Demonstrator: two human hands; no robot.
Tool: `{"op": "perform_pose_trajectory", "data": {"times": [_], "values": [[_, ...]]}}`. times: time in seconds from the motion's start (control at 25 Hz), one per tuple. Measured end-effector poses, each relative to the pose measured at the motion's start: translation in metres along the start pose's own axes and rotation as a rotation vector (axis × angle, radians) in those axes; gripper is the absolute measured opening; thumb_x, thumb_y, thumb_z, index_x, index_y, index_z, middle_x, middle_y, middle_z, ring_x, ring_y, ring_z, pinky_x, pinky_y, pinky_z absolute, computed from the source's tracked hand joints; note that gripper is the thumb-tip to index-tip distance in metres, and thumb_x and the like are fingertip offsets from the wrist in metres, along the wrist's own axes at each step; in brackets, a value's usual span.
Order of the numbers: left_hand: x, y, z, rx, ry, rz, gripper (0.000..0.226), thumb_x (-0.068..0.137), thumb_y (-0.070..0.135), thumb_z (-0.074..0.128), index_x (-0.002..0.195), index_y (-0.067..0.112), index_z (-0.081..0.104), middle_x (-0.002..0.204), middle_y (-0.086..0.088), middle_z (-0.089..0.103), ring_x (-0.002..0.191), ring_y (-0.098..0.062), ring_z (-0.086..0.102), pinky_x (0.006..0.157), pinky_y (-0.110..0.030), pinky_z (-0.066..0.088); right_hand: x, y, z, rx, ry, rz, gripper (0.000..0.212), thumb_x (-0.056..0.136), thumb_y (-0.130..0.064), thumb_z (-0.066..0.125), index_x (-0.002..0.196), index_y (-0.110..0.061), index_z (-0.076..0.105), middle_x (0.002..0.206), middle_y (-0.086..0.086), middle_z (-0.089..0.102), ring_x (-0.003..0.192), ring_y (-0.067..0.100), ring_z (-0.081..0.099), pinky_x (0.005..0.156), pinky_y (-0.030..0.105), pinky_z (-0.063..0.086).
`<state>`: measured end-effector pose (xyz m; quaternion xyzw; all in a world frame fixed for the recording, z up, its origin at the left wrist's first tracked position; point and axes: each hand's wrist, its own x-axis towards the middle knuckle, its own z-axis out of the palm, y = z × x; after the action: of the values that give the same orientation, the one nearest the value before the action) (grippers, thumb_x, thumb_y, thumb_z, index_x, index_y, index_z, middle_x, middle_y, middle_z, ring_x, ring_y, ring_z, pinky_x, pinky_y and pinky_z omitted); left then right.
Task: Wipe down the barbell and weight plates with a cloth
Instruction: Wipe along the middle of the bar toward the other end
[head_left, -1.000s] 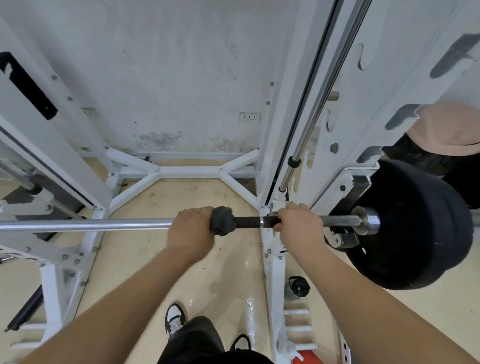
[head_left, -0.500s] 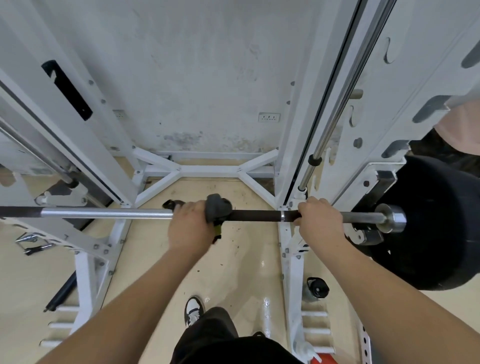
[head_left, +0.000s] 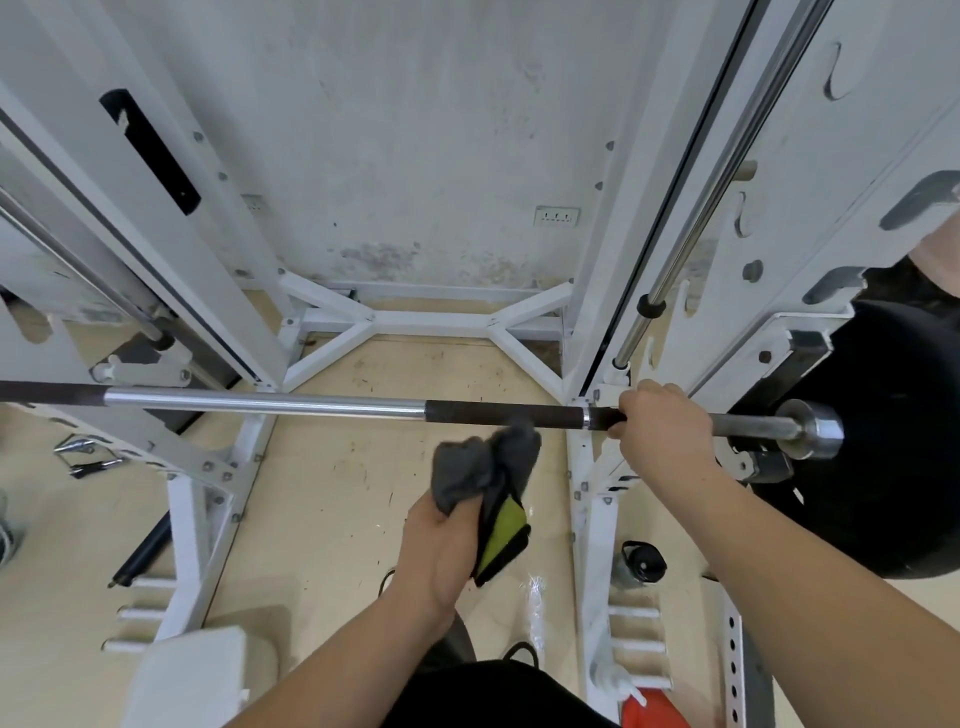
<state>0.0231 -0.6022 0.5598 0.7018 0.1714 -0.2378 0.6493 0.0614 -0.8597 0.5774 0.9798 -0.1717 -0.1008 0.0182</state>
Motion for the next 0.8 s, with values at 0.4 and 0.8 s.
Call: {"op": "perform_pose_trajectory", "data": {"times": [0.4,0.8], "values": [[0.045,0.042,0.065,-0.972,0.031,-0.337,0.011,0.105,0.016,0.051,0.106,0.016,0.062,0.104,-0.005,0.070,0.097,-0.018,0.066,0.104,-0.043,0.052,-0.002,-0.001,0.000,-0.052,0.021,-0.013,0.021,0.100,-0.034,0.062,0.109,-0.017,0.067,0.093,-0.002,0.044,0.090,0.018,0.044,0.063,0.033,0.040],[0.082,0.037,0.026,-1.097,0.197,-0.290,0.036,0.098,0.008,0.050,0.132,0.010,0.061,0.122,-0.010,0.070,0.107,-0.030,0.068,0.095,-0.047,0.057,0.000,0.005,0.002,-0.018,0.037,-0.035,0.021,0.100,-0.036,0.061,0.110,-0.018,0.066,0.094,-0.004,0.043,0.089,0.017,0.041,0.063,0.034,0.042]]}}
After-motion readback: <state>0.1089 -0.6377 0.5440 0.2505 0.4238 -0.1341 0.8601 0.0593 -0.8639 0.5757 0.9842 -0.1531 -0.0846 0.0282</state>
